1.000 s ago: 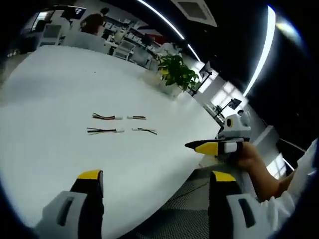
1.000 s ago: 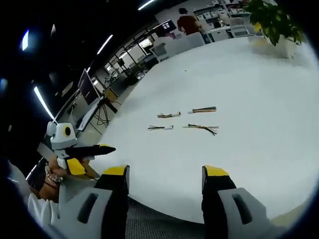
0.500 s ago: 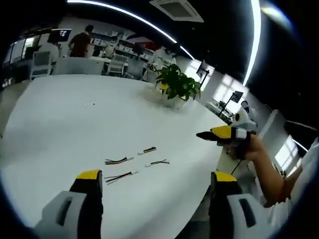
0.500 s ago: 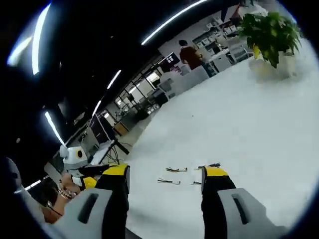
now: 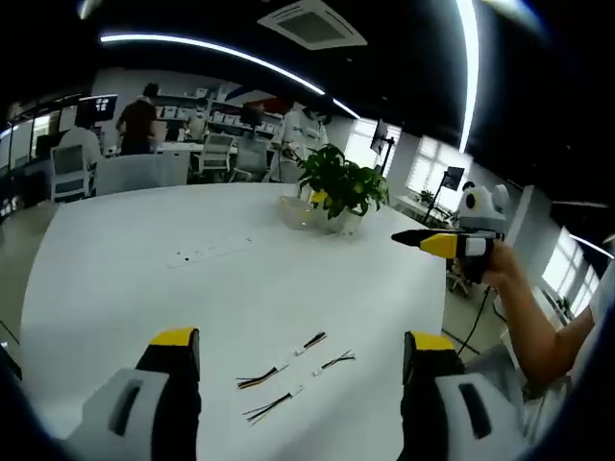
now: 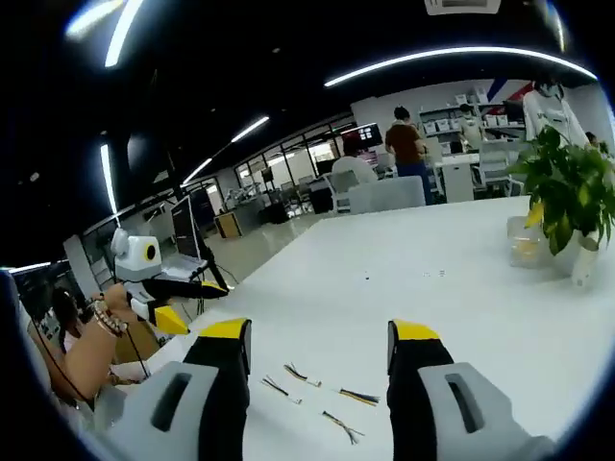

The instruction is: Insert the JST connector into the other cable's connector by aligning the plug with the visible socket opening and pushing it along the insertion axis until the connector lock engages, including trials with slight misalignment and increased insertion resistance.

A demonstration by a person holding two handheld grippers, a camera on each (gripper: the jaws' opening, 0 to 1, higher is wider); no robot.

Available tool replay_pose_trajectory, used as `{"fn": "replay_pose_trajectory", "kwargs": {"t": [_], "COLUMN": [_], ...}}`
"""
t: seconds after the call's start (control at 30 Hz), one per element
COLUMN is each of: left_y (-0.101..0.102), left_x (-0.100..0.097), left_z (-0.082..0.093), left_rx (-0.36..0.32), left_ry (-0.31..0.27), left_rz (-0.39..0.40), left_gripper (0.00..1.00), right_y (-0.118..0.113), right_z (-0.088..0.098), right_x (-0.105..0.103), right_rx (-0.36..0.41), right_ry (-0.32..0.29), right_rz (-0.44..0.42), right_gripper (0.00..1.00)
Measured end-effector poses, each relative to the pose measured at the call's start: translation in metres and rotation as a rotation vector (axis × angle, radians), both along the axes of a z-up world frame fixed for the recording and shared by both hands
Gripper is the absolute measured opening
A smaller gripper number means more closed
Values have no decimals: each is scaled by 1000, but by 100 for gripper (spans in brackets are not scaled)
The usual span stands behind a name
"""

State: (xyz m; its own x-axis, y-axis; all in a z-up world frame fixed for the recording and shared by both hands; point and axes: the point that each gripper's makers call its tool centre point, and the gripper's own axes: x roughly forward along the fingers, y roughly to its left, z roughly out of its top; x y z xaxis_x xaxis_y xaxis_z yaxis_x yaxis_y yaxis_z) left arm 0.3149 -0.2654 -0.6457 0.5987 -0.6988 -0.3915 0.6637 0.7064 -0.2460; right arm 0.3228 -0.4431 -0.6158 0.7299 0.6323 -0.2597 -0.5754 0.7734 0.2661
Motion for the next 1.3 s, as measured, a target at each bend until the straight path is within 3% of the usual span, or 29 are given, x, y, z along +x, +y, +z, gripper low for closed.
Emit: {"fn": "replay_pose_trajectory", "kwargs": {"t": [0.1,0.17,0.23,0.33,0.43,0.5,0.57,0.67,0.73,0.87,0.93,1.03,1.07,1.17,1.3], "left_y": [0,0,-13,-34,-51,-54,-55,-54,-50,-48,-52,-49,-50,-54,-53], "left_x": [15,25,25,18,18,14,10,9,16,18,21,33,32,38,40], "left_z": [-5,-18,-30,-40,-39,-49,-54,-62,-69,-97,-108,-132,-140,-164,-180], "left_rx": [-5,35,60,-33,-155,-155,-188,-207,-181,-104,-79,42,62,94,95], "left_ry": [-28,-34,-88,-53,-109,-131,-129,-145,-190,-170,-167,-186,-175,-127,-95], "left_rz": [-4,-22,-152,-255,-309,-352,-381,-376,-336,-359,-357,-338,-344,-311,-280], "left_gripper": [81,78,73,68,65,55,48,44,38,22,21,22,22,22,21], "right_y": [0,1,3,11,22,34,39,48,55,63,66,69,66,64,58], "right_z": [-2,-5,-10,-32,-44,-53,-62,-85,-104,-141,-153,-169,-178,-193,-212], "right_x": [16,25,30,32,28,20,16,13,11,12,15,15,13,12,8], "right_rx": [1,-7,-29,-34,-35,-27,-79,-152,-189,-287,-299,-326,-359,-408,-458], "right_ry": [-44,-92,-153,-142,-158,-167,-205,-165,-137,-73,-44,-42,-12,3,41], "right_rz": [24,67,118,216,291,383,460,515,564,627,615,620,634,645,652], "right_gripper": [53,47,38,31,30,25,19,25,27,22,23,21,21,20,16]}}
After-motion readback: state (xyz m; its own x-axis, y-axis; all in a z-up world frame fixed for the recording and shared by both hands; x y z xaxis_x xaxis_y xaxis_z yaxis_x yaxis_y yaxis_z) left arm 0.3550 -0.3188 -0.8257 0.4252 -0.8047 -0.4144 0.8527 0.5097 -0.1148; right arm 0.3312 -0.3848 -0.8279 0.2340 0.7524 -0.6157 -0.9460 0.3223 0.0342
